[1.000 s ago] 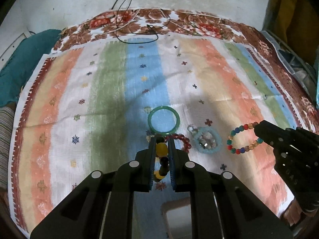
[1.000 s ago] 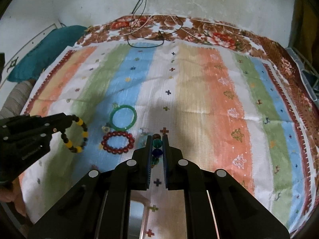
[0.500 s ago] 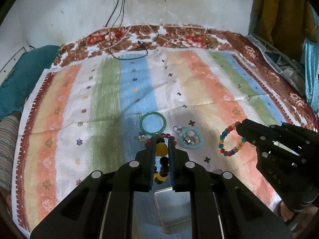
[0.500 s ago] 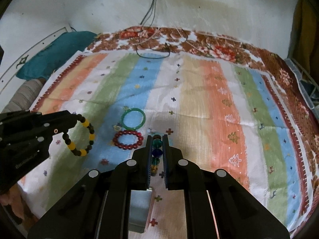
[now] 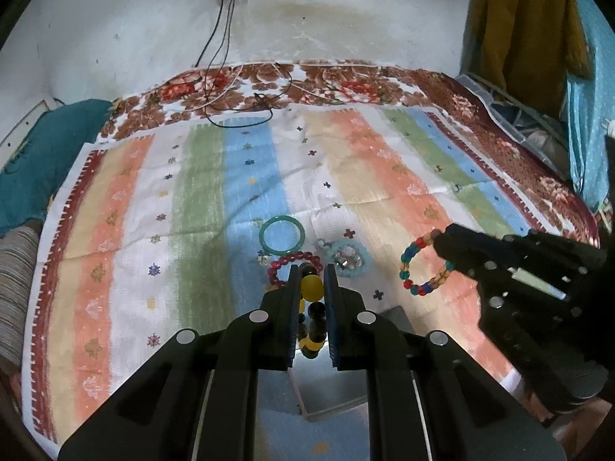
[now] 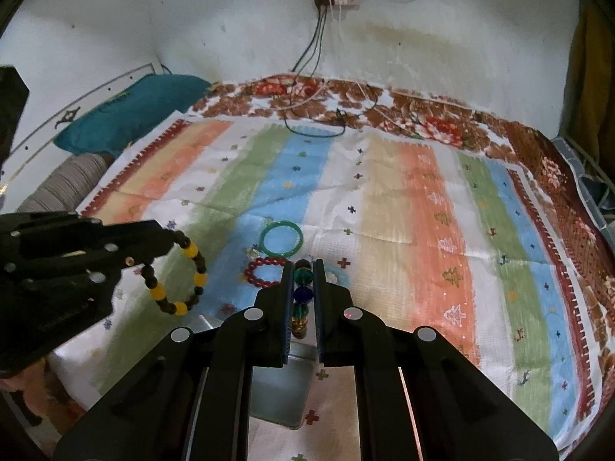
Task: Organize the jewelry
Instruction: 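Lift and carry both held bracelets over the silver tin box, then open both tools to drop the bracelets into the tin box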
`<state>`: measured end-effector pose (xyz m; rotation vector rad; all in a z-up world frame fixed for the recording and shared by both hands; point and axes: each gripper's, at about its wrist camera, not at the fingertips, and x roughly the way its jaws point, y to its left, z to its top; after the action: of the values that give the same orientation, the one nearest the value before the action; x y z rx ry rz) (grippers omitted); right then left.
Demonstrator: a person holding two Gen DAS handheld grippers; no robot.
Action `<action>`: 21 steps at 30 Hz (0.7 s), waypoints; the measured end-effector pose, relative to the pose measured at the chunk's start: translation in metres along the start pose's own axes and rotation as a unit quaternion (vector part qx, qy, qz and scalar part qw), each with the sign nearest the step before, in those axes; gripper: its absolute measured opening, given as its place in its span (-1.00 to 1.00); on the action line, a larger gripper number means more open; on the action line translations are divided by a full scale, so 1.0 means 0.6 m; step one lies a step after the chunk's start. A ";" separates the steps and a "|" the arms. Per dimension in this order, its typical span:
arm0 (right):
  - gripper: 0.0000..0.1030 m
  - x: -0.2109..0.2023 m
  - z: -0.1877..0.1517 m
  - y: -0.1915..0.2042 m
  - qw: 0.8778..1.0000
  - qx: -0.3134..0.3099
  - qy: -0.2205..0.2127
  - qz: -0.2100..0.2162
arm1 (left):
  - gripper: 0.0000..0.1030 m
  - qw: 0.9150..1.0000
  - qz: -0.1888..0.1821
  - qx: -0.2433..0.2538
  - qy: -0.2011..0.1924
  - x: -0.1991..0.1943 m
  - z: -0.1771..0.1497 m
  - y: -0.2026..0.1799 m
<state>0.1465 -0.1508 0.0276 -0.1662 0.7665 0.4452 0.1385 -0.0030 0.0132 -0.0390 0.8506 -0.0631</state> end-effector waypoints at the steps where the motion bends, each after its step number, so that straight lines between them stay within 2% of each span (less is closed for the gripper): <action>1: -0.79 -0.008 -0.001 0.002 1.000 0.000 -0.005 0.001 | -0.78 1.000 0.001 0.003 -0.001 -0.003 -0.003 -0.002; 5: -0.79 -0.029 -0.008 0.006 1.000 0.002 -0.015 0.010 | -0.78 1.000 -0.002 0.008 -0.004 -0.014 -0.012 -0.007; 21: -0.79 -0.050 -0.061 0.021 0.999 0.004 0.003 0.032 | -0.77 1.000 -0.016 0.014 -0.012 -0.055 -0.061 -0.029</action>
<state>0.0988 -0.1603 0.0226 -0.1366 0.7818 0.5035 0.0884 -0.0181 0.0148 -0.0281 0.8245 -0.1048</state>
